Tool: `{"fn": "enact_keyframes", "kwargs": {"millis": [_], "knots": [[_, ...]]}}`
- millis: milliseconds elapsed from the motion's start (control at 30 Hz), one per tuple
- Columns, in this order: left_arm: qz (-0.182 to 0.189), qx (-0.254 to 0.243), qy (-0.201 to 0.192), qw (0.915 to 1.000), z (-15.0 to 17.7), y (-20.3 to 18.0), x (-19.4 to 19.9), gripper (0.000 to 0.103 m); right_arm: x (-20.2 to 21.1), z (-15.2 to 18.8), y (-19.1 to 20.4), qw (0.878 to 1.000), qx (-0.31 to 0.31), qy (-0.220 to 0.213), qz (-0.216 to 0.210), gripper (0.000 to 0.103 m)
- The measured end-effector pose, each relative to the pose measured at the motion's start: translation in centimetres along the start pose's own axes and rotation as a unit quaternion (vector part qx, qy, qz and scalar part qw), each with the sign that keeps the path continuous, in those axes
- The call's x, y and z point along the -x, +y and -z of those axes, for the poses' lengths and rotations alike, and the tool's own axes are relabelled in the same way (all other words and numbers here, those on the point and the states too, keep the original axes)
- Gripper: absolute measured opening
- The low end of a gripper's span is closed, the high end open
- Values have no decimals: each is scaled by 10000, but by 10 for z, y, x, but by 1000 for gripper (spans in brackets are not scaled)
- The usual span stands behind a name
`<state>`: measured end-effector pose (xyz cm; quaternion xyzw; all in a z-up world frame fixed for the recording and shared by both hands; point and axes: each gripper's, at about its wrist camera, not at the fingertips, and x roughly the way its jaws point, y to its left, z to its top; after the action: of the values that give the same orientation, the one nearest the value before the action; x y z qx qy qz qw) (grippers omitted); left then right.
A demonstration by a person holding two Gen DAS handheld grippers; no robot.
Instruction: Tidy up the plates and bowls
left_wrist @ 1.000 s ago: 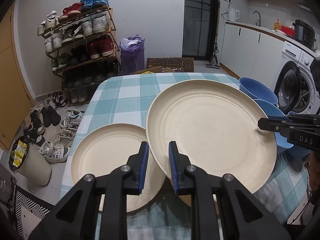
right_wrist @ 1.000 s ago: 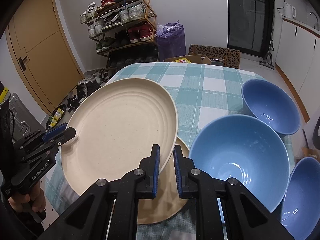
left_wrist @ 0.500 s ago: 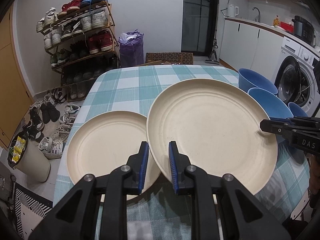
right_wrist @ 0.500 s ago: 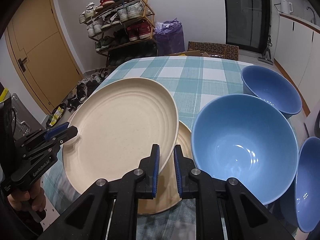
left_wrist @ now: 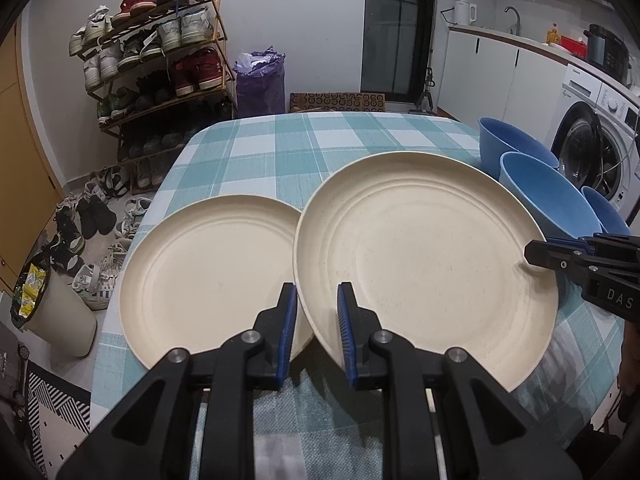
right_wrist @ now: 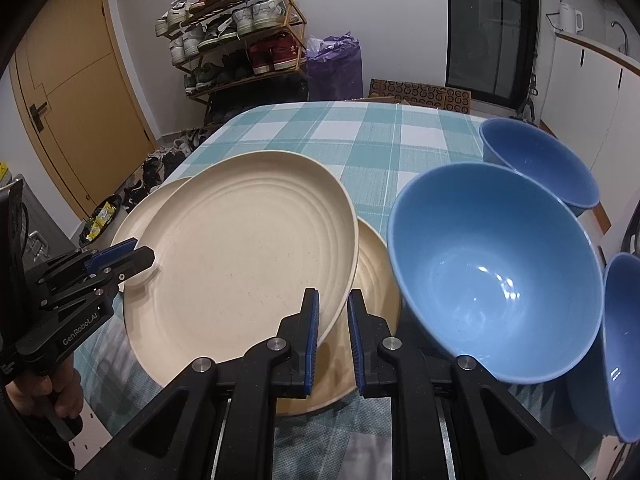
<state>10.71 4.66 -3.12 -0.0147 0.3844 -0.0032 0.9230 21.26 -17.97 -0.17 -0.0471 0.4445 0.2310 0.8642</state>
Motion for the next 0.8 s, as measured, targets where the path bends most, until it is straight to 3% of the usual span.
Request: {"fn": "enact_keyframes", "kwargs": {"millis": [800], "knots": [[-133, -324, 46, 9994, 5, -17, -15, 18, -14, 27, -8, 9992, -319, -91, 233, 15]]}}
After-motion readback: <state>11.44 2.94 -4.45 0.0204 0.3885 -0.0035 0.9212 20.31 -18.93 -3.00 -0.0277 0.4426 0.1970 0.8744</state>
